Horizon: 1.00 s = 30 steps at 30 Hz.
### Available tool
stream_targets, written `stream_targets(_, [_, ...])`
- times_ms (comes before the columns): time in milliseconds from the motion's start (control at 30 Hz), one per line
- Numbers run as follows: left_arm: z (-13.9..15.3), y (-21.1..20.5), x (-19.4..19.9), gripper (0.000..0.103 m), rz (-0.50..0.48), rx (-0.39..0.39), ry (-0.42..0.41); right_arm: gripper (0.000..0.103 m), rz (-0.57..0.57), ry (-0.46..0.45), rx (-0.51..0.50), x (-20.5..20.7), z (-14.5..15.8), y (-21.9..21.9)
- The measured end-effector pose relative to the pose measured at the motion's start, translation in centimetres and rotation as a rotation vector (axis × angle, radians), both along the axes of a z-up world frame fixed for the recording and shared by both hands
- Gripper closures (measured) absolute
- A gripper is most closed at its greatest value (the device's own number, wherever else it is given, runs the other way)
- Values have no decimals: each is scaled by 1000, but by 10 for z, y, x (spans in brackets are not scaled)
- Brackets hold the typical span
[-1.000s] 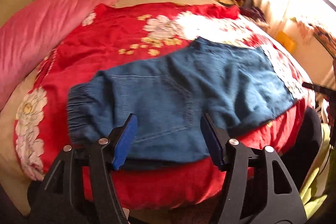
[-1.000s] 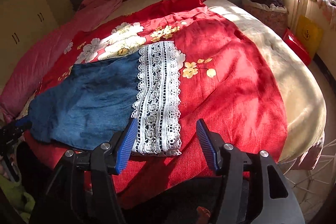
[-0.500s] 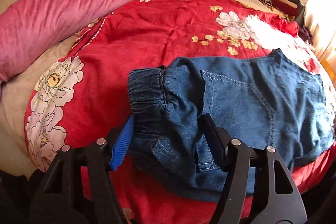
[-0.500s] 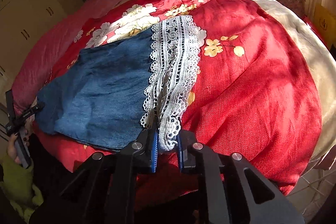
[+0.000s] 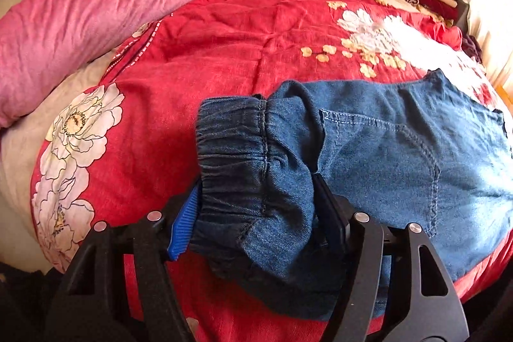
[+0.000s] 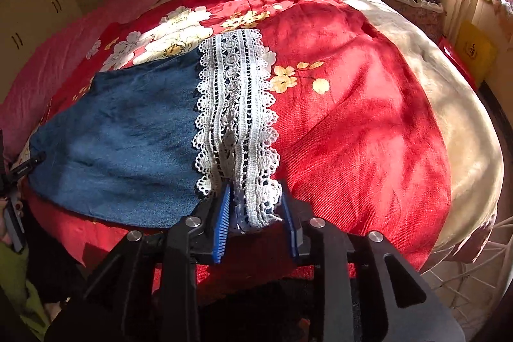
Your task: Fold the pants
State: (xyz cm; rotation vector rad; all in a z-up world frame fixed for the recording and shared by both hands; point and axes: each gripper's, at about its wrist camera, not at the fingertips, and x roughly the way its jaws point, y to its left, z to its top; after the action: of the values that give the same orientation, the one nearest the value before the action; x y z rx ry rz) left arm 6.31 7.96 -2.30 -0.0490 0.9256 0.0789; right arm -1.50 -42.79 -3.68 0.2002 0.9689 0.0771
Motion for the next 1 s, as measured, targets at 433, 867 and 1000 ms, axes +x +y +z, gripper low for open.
stream_targets(433, [3, 25, -13, 31, 19, -203, 76, 45, 157, -121, 40, -9, 36, 51])
stream_targets(867, [24, 17, -2, 66, -12, -115, -3, 45, 247, 9, -2, 19, 5, 96])
stream_targets(1000, [7, 6, 3, 64, -35, -13, 31, 45, 236, 45, 3, 22, -6, 94])
